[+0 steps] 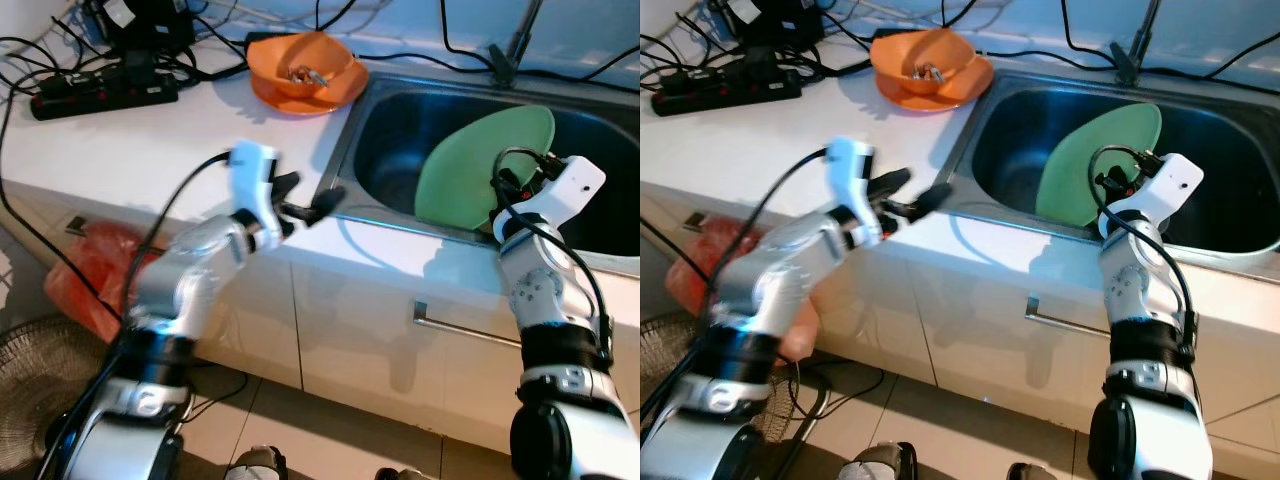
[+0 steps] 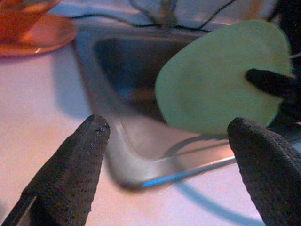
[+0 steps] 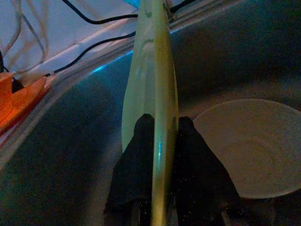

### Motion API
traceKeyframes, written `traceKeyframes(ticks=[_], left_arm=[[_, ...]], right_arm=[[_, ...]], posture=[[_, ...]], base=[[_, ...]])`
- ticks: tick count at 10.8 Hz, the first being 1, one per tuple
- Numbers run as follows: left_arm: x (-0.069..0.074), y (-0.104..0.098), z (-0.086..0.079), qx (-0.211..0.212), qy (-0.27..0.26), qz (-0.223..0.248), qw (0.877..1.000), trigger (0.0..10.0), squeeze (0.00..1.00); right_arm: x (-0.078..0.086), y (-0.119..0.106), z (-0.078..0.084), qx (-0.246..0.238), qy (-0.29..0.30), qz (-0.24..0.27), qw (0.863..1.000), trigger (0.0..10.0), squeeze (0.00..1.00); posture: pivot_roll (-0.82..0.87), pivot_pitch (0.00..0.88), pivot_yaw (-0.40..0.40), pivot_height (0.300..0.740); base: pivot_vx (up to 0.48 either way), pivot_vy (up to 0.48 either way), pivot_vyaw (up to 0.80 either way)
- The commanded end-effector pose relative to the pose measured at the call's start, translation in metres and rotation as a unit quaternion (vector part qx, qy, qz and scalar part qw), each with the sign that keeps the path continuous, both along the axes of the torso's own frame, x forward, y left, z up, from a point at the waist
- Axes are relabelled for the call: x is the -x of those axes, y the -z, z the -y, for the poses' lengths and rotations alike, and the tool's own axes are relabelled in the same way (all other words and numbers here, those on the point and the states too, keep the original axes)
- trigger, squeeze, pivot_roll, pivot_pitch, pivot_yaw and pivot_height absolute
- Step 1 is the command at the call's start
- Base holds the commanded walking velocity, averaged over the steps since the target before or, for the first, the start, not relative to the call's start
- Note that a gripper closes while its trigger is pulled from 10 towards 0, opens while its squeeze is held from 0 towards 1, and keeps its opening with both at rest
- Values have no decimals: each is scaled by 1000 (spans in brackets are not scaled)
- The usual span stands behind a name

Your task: Kitchen organization

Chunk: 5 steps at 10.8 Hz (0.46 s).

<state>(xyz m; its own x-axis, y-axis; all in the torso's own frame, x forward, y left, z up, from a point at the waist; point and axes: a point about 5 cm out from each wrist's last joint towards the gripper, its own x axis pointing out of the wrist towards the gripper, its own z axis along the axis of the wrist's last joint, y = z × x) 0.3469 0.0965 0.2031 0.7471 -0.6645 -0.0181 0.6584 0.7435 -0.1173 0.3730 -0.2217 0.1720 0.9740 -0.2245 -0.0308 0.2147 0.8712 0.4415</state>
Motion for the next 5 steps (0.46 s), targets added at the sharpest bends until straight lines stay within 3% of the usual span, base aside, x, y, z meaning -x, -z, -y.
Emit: traceKeyframes(ticks=[1, 2, 3, 4, 5], left_arm=[[-2, -4, 15, -14, 27, 22, 999, 10000, 675], [-3, -5, 23, -22, 39, 36, 998, 10000, 557], [-5, -6, 32, -26, 53, 43, 997, 10000, 306], [-5, -6, 34, -26, 56, 45, 997, 10000, 129], [-6, -7, 36, -24, 59, 49, 997, 10000, 20]], right_arm=[[-2, 6, 0, 18, 11, -17, 1000, 0, 0], [-5, 9, 1, 29, 21, -30, 999, 0, 0], [-8, 14, 4, 48, 38, -58, 996, 0, 0], [-9, 15, 4, 54, 36, -65, 996, 0, 0], [-11, 16, 2, 72, 30, -74, 994, 0, 0]], posture=[[87, 88, 48, 740], [87, 88, 48, 740], [87, 88, 48, 740], [85, 90, 55, 740], [85, 92, 53, 740]], base=[[0, 0, 0], [0, 0, 0], [0, 0, 0], [0, 0, 0], [0, 0, 0]])
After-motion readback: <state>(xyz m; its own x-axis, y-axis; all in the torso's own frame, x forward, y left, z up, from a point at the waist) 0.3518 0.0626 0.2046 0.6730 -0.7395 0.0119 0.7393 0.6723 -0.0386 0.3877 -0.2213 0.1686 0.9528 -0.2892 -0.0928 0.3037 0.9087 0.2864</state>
